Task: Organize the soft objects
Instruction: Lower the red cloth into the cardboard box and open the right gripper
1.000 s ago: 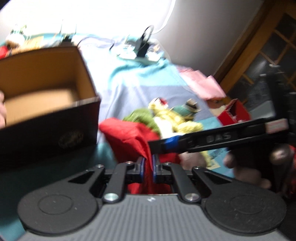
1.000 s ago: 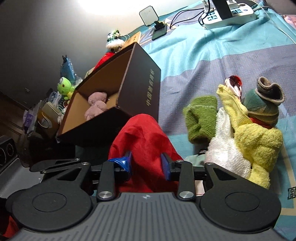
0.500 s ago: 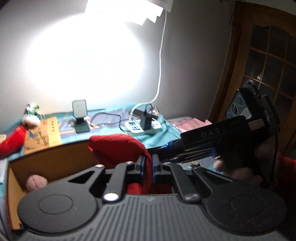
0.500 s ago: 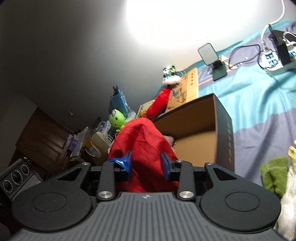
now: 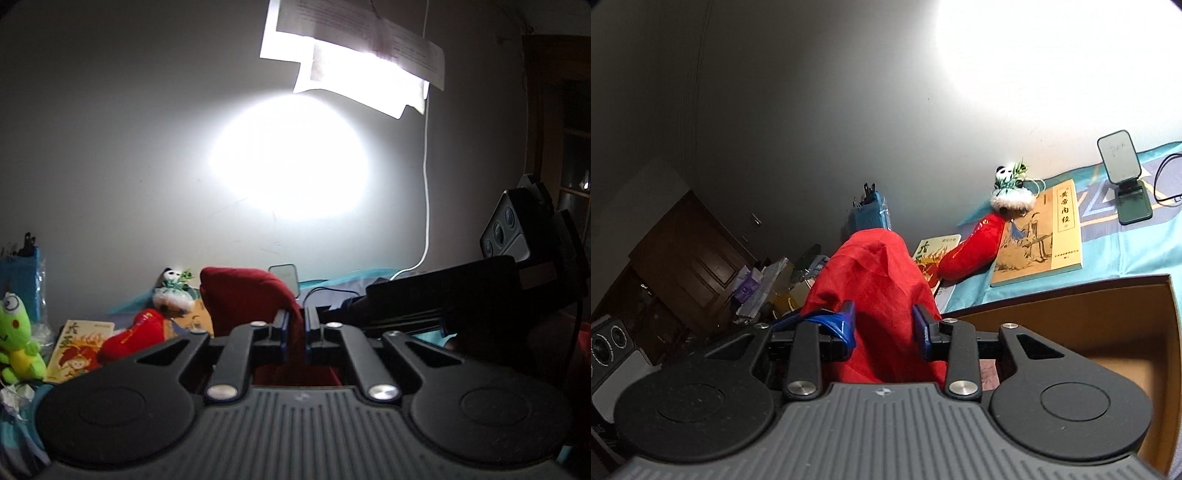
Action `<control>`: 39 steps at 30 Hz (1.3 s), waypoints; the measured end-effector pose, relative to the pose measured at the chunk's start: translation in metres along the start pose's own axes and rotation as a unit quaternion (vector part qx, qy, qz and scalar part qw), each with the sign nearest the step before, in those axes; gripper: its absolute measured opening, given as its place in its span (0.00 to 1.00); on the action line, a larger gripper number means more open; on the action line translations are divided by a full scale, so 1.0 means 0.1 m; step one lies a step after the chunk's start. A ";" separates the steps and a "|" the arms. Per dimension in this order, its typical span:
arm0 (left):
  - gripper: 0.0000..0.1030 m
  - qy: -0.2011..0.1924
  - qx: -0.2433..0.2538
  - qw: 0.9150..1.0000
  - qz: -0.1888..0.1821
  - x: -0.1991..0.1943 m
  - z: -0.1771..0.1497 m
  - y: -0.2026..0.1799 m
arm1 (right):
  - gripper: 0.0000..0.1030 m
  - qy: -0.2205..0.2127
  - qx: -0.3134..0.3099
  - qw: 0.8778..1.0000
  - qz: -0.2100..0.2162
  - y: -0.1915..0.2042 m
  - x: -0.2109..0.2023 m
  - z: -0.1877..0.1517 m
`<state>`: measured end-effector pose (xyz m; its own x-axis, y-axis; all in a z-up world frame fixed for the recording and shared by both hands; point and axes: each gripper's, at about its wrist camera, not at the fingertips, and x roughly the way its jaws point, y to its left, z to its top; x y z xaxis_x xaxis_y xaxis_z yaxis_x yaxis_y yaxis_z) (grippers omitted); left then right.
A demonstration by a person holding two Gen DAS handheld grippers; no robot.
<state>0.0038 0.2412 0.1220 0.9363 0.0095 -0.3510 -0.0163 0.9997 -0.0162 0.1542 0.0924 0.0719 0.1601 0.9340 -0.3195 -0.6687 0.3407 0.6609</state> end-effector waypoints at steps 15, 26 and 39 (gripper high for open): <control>0.09 0.202 0.078 0.975 0.047 0.61 -1.00 0.49 | 0.17 0.140 0.064 0.984 -0.091 -0.32 0.82 -0.68; 0.59 0.220 0.032 0.974 0.040 0.35 -1.00 0.46 | 0.18 0.129 0.096 0.983 -0.093 -0.33 0.58 -0.68; 0.59 0.237 -0.020 0.961 0.143 0.17 -0.75 0.23 | 0.18 0.087 -0.004 0.990 -0.114 0.00 0.00 -0.79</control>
<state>-0.0071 0.2628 0.0452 0.6275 0.2637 -0.7326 -0.2707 0.9561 0.1123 0.0969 0.0844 0.0185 0.1803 0.7994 -0.5730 -0.6361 0.5391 0.5520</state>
